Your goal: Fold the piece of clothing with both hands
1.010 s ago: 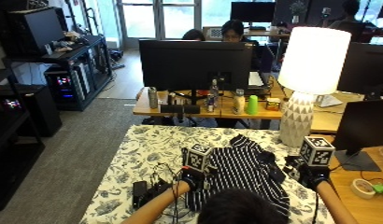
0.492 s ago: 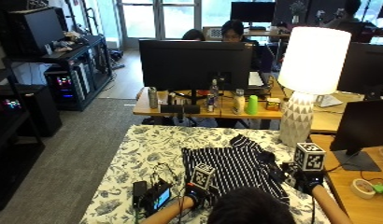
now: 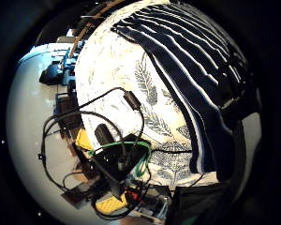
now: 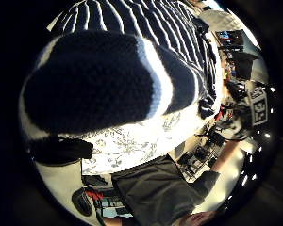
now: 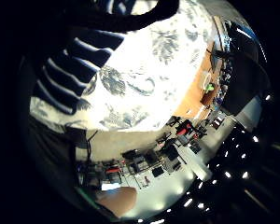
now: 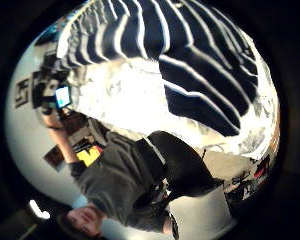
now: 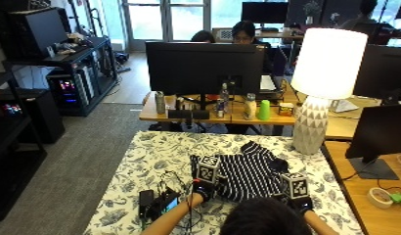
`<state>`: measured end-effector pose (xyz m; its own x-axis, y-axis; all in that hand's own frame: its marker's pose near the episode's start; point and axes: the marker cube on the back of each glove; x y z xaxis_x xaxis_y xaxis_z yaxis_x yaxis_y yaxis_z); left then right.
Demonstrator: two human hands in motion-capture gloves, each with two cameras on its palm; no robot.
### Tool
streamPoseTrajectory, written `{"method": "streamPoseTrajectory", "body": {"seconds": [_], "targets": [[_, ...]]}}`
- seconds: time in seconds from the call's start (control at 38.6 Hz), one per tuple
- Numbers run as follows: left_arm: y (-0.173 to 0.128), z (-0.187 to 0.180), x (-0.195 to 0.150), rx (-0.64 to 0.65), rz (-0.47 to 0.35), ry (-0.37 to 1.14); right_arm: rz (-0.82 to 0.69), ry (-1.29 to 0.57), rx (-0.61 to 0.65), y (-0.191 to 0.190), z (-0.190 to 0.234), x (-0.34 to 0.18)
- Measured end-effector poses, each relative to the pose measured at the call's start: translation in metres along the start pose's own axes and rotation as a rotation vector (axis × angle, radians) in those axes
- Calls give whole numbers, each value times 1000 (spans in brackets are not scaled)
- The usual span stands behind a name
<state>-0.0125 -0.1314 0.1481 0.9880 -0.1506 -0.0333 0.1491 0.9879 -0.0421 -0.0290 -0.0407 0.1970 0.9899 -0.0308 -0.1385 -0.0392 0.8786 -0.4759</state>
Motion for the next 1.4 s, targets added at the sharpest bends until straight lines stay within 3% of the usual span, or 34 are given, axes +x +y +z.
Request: {"method": "streamPoseTrajectory", "body": {"seconds": [0.05, 0.18, 0.49, 0.8, 0.96, 1.04, 1.19, 1.27, 1.35, 1.4], "targets": [[0, -8, -1, 10, -4, 9, -56, 21, 40, -26, 17, -5], [-5, -19, -3, 23, -7, 31, 5, 61, 143, -49, 30, -13], [0, -30, -7, 32, -2, 12, 65, 127, 442, -81, 11, 3], [58, -32, -10, -36, 101, -75, -51, 199, 243, -10, -30, -7], [102, -59, -12, -104, 173, -88, -106, 248, 95, 25, -69, -9], [105, -77, -16, -120, 180, -79, -69, 274, 90, 30, -98, -7], [49, -109, -31, -96, 93, -71, 58, 368, 235, -2, -166, -3], [15, -122, -43, -153, -28, -90, 125, 428, 312, -40, -195, -7], [8, -134, -50, -249, -176, -113, 206, 488, 395, -57, -218, -18], [-3, -131, -54, -298, -226, -115, 230, 499, 419, -66, -224, -25]]}}
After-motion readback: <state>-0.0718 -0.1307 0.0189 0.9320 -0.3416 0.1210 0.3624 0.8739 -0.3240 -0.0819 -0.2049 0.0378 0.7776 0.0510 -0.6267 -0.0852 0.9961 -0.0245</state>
